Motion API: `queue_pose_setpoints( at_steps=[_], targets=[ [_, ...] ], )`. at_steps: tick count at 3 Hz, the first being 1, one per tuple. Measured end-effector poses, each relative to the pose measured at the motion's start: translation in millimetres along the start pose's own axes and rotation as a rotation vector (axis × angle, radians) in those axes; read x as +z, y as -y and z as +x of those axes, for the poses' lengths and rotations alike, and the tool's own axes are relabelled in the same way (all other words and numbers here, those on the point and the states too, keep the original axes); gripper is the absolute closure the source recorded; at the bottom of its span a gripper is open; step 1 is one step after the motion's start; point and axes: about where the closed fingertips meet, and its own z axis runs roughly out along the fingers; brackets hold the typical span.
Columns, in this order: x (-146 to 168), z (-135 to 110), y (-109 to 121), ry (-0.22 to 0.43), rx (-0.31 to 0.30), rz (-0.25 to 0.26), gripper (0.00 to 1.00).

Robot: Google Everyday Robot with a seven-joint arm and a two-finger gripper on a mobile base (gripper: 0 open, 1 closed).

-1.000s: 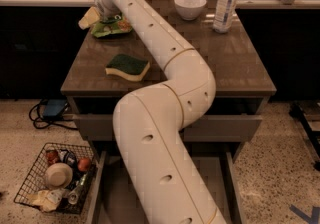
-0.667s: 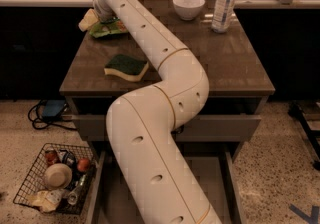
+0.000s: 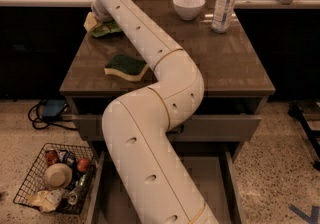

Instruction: Place green rice chip bag into middle drawer

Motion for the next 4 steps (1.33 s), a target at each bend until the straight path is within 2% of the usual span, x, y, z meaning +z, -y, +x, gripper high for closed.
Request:
queue_pose_setpoints(
  at_steps=[2, 3, 4],
  targets=[
    [2.4, 1.0, -1.6, -0.005, -0.001, -0.002, 0.95],
    [1.6, 0.8, -1.8, -0.005, -0.001, -0.002, 1.0],
    [-1.9, -0.8, -4.4, -0.003, -0.005, -0.016, 1.0]
  ],
)
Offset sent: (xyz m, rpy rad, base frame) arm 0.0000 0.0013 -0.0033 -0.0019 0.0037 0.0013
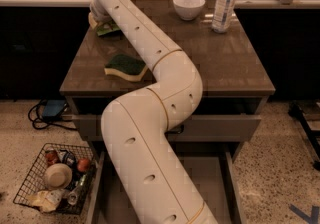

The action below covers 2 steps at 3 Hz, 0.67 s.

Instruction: Place green rice chip bag into middle drawer

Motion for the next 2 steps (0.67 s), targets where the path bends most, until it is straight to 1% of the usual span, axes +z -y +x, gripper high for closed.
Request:
queue_pose_setpoints(
  at_steps=[1, 2],
  targets=[
    [-28.3, -7.9, -6.1, -0.012, -0.03, -0.025, 1.0],
    [-74.2, -20.5, -2.0, 0.005, -0.067, -0.049, 1.0]
  ],
)
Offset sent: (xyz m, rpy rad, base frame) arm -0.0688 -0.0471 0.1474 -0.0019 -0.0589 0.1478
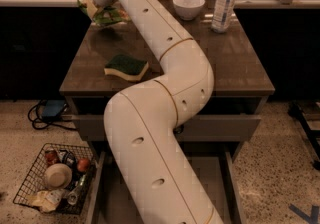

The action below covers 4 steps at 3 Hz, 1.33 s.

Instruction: Place green rice chip bag into middle drawer

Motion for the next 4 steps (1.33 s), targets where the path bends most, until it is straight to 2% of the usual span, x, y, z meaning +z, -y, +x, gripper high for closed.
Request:
queue_pose_setpoints(
  at_steps=[1, 3, 4],
  targets=[
    [-52.9, -15.4, 5.4, 0.049, -0.055, -0.023, 1.0],
    [-143.8, -35.4, 16.3, 0.163, -0.161, -0.024, 1.0],
    [-178.0, -27.9, 24.5, 0.236, -0.181, -0.014, 1.0]
  ],
)
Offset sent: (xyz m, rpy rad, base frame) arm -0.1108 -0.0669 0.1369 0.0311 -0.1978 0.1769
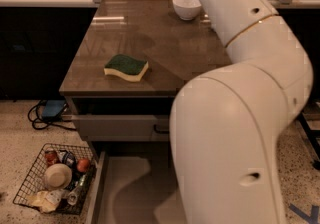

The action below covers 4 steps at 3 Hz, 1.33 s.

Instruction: Place green rice chip bag into middle drawer

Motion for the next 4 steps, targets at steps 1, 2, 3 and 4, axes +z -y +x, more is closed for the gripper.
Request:
queue_pose_setpoints(
  at_steps=[1, 2, 3, 4],
  targets=[
    [-45.8, 0.8, 7.0, 0.095, -0.003, 0.047, 1.0],
    [-57.8, 41.8, -3.4, 0.117, 0.014, 0.063, 1.0],
    [-57.8, 41.7, -3.4, 0.117, 0.014, 0.064, 1.0],
    [-57.5, 42.8, -3.3, 0.13, 0.02, 0.03, 1.0]
  ],
)
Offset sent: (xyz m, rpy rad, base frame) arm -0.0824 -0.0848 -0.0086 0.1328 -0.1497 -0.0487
